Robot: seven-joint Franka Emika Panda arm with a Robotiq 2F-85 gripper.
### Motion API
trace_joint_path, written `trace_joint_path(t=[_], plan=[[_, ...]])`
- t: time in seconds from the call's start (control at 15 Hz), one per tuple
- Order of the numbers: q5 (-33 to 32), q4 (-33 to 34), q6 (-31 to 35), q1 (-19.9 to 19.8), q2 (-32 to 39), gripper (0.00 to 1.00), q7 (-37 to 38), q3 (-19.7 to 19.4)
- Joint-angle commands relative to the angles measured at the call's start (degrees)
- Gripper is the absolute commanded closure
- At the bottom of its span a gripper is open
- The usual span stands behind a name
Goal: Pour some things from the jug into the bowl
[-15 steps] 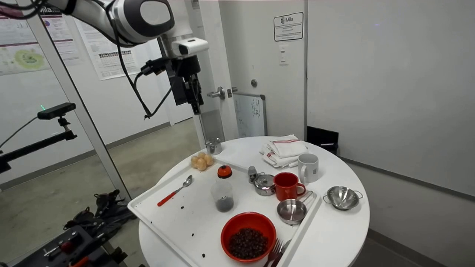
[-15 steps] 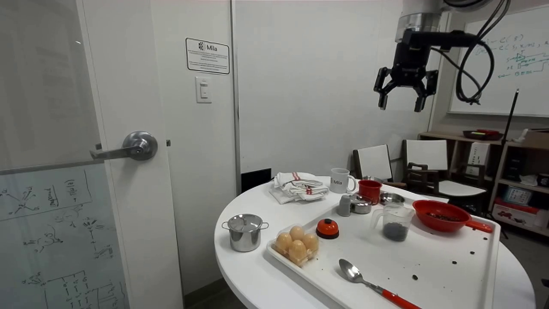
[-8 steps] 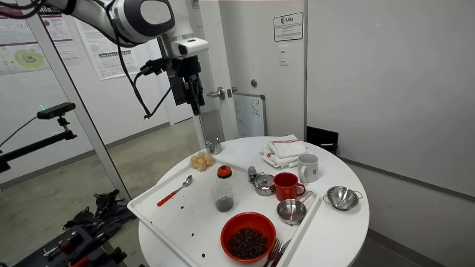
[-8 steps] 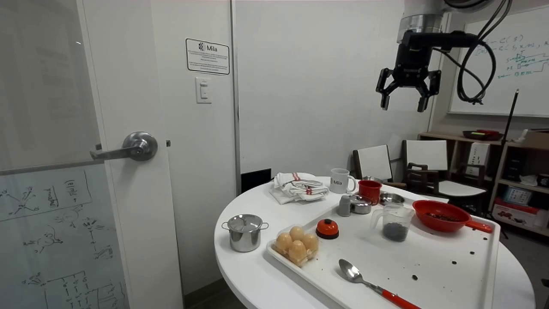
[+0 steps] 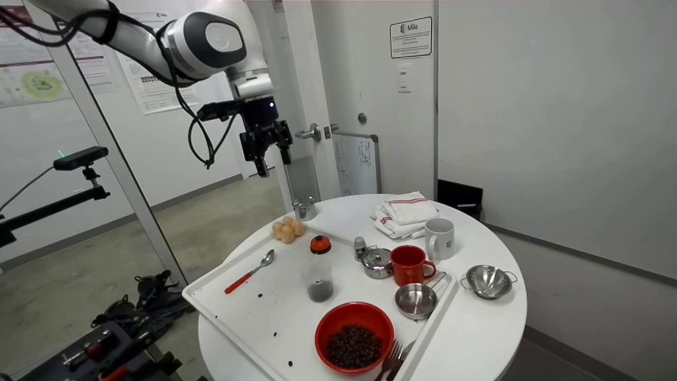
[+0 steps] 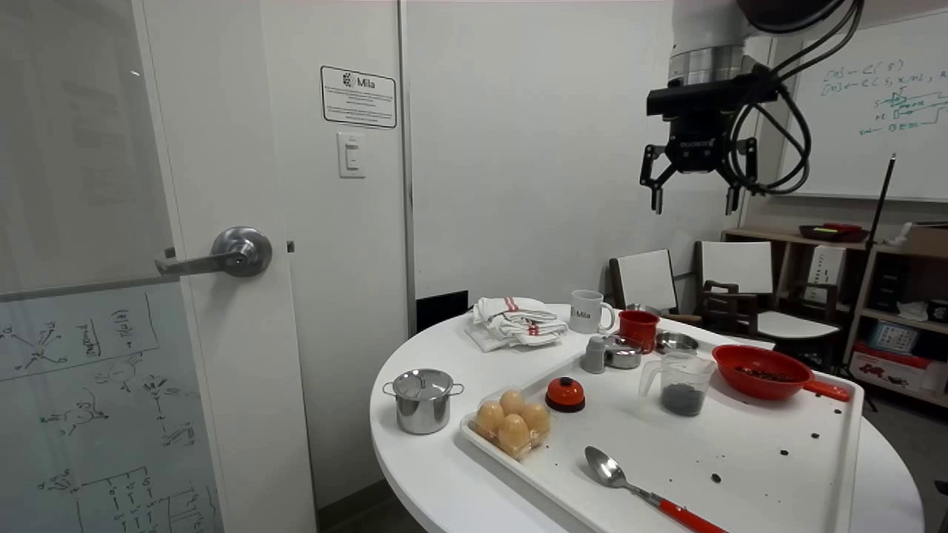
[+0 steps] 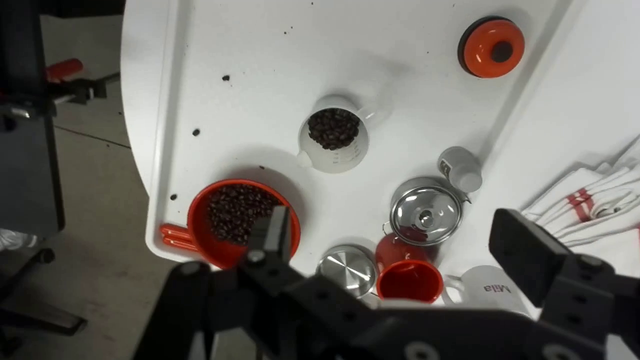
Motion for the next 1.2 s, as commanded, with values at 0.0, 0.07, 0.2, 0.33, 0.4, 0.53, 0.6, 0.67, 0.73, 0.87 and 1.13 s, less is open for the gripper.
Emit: trace_joint_path(t=[0.0,0.07,0.2,0.33,0.4,0.53,0.6,0.67,0.73,0.87,1.13], plan=[[-2.1,4.4,-4.2,3.5,5.4,0.0,15.3,0.4],[-2.1,4.4,-4.7,4.3,6.3,0.0,18.9,0.3],[-0.8,3.1,-3.6,5.3,7.7,0.0,25.5,-0.1],[-0.2,1.4,-1.5,5.9,8.9,0.0,31.9,-0.5],[-0.2,0.8,-0.3,6.1,9.4,0.0,35.0,-0.8],[-0.3,-0.3,2.1,6.1,10.6,0.0,40.7,-1.6],[-1.4,-1.3,3.5,6.1,10.4,0.0,43.5,-2.3],[-0.4,0.2,1.1,5.8,10.6,0.0,38.2,-1.3],[-0.5,-0.2,2.0,5.7,11.0,0.0,40.0,-1.7],[-0.5,-0.4,2.4,5.7,11.2,0.0,41.3,-2.2],[1.8,2.8,2.3,5.8,14.7,0.0,44.4,-2.1]])
